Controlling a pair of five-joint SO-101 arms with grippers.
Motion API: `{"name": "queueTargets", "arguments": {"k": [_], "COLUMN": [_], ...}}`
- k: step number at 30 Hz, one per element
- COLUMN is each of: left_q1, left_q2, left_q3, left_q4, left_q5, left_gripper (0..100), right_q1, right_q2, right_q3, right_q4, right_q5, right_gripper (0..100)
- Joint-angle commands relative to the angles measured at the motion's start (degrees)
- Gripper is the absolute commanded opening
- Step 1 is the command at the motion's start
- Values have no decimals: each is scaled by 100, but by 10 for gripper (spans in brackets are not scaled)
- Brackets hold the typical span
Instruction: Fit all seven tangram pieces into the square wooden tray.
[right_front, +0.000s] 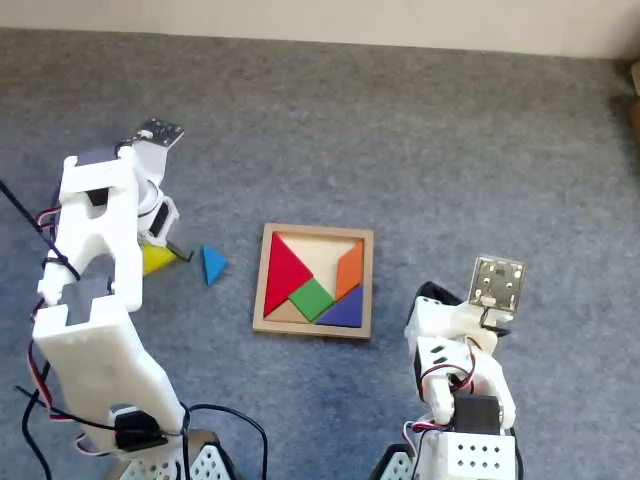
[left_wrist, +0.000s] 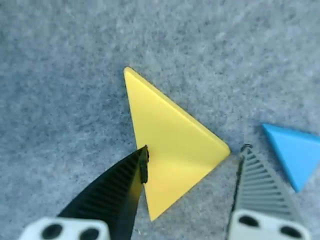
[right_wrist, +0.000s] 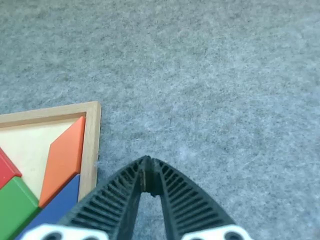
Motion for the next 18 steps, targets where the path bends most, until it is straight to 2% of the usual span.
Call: {"name": "queueTargets", "arguments": {"k": [1,8,18], "left_q1": [40,-22,-180], "left_q2": [-13,40,92], "left_q3": [-259,-1341,-1499], "left_q4": [132,1002,1029], "left_q5": [-18,-18,-53], "left_gripper": [302,305,307], "right_q1": [57,57,57], "right_q2": [84,84,84], "right_q3": [848,848,848], "right_q4": [13,13,13], "right_q5": [-18,-18,-18], "right_gripper": [4,4,4]}}
